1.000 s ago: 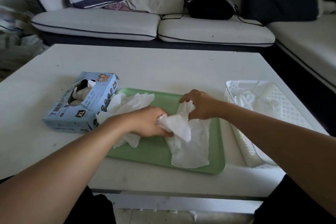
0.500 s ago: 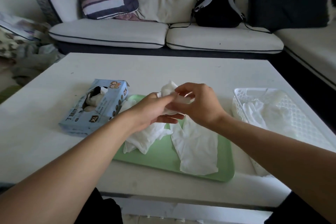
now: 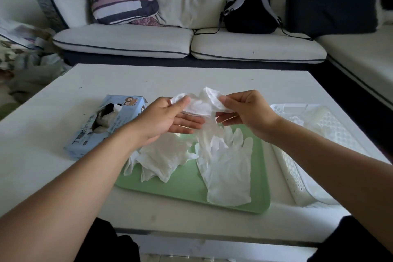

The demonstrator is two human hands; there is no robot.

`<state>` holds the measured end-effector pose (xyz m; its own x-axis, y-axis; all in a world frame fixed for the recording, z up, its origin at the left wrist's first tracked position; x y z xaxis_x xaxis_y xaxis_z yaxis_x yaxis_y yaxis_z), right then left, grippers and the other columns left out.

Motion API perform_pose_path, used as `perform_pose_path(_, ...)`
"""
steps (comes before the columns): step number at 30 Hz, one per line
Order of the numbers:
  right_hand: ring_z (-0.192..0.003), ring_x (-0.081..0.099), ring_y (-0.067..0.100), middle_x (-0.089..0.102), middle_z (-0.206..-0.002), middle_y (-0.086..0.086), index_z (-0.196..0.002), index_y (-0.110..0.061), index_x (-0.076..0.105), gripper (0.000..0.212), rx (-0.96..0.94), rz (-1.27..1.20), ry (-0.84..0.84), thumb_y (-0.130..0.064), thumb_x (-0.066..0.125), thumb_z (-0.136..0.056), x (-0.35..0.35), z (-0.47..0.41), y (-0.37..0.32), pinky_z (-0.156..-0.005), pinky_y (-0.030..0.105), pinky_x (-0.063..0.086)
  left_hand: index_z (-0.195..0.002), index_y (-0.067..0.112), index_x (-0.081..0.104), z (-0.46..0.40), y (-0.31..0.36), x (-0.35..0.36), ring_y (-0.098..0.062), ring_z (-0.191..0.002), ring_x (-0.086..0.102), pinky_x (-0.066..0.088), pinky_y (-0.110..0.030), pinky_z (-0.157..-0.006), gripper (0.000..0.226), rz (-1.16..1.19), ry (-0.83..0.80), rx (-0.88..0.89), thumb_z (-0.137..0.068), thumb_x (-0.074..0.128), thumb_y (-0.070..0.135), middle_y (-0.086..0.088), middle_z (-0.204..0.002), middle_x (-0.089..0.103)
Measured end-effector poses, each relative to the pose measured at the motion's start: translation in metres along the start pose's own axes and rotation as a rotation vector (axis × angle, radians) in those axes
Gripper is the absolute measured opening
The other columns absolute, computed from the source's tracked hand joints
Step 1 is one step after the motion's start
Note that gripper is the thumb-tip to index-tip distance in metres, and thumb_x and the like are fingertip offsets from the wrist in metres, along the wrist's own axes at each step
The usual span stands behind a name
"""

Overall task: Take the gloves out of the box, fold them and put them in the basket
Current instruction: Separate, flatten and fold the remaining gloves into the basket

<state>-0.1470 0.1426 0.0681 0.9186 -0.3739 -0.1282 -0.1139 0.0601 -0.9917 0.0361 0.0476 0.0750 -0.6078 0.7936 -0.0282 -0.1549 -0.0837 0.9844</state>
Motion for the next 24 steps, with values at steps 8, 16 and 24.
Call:
perform_pose_path(8, -0.088, 0.069, 0.025, 0.069, -0.097, 0.011, -0.112, -0.003, 0.068, 0.028, 0.156, -0.345, 0.101, -0.023, 0.052, -0.103, -0.040, -0.008, -0.012, -0.075, 0.035, 0.059, -0.073, 0.002, 0.064, 0.005, -0.005, -0.092, -0.031, -0.065, 0.067, 0.046, -0.029, -0.062, 0.034, -0.803, 0.526, -0.148, -0.084, 0.070, 0.033, -0.014, -0.071, 0.070)
perform_pose_path(16, -0.081, 0.065, 0.023, 0.062, -0.089, 0.011, -0.110, -0.006, 0.061, 0.034, 0.266, -0.478, 0.005, -0.037, 0.047, -0.104, -0.030, -0.004, -0.014, -0.067, 0.031, 0.060, -0.055, 0.014, 0.052, 0.006, -0.018, -0.064, -0.017, -0.058, 0.058, 0.040, -0.030, -0.056, 0.097, -1.499, 0.274, -0.277, -0.063, 0.019, 0.105, 0.002, -0.058, 0.055)
perform_pose_path(24, -0.098, 0.068, 0.027, 0.070, -0.109, 0.013, -0.119, -0.003, 0.065, 0.066, 0.336, -0.311, -0.310, -0.061, 0.047, -0.093, -0.001, 0.017, -0.012, -0.092, 0.038, 0.055, -0.126, 0.029, 0.061, -0.006, -0.004, 0.021, -0.010, -0.114, 0.065, 0.052, -0.035, -0.097, 0.078, -0.310, 0.063, 0.065, -0.065, 0.072, 0.076, 0.011, -0.121, 0.068)
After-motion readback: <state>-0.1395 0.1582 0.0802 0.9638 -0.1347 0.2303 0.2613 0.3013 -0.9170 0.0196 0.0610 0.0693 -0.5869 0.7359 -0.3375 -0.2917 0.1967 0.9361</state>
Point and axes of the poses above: each hand's wrist, its own z-axis away from the middle knuckle, its own x-axis out of the palm, y = z × x, the point moved 4 cm from there along -z, towards the middle knuckle
